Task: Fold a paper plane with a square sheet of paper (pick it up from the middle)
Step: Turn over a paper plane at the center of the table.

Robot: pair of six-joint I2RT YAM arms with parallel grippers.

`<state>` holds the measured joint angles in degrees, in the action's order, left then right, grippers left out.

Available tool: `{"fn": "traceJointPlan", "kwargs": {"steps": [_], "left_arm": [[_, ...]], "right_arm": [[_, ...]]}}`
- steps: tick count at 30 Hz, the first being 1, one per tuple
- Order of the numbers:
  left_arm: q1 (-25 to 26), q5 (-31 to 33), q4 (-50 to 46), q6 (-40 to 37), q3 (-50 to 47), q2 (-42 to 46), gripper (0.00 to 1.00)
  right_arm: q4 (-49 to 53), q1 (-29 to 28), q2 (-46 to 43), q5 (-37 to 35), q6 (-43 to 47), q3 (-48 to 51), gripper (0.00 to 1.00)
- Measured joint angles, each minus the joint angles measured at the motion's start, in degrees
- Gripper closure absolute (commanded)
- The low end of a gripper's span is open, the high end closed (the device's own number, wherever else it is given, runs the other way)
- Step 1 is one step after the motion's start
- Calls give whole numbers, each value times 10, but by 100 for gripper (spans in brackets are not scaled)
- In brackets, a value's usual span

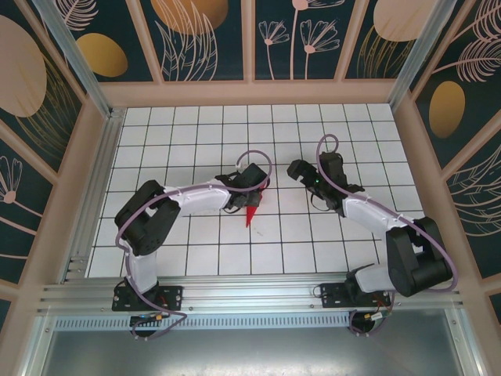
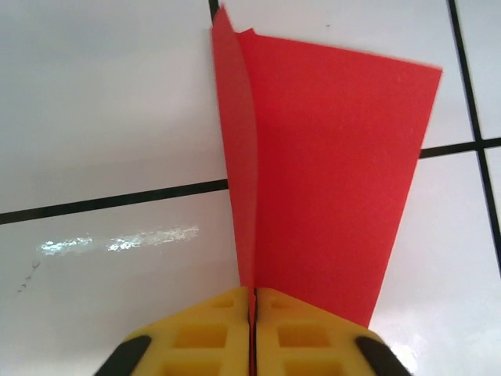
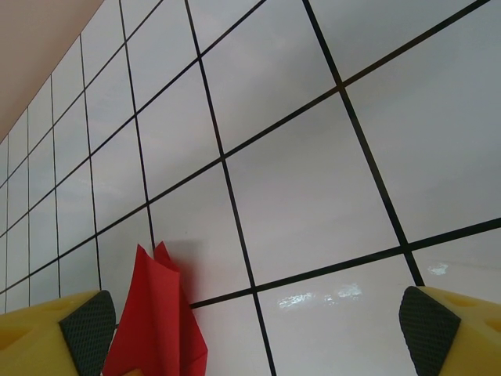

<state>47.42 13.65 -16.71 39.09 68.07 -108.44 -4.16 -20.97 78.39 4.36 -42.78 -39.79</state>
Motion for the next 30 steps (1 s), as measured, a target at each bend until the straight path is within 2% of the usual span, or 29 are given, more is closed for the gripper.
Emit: {"fn": "traceJointPlan", "kwargs": {"steps": [2,8,14,18,23,25,30], "left_arm": [[-8,-15,17,8,-22,17,100],[-53,-79,89,35,-90,59,100],[-88,-161,202,76,-181,98,100],[-109,-200,281,116,-233,121,100],[-132,-228,383,175,-293,128,100],[-137,-233,408,193,-311,128,100],[-138,-240,449,219,-327,123,100]], "right_arm": [[0,0,2,2,0,0,5],[0,0,4,10,0,0,6],[0,-2,7,34,1,0,13],[1,-15,29,63,1,-10,26],[0,-60,70,98,4,-35,36],[0,-84,81,108,5,-43,41],[-1,-139,101,118,5,-71,58]]}}
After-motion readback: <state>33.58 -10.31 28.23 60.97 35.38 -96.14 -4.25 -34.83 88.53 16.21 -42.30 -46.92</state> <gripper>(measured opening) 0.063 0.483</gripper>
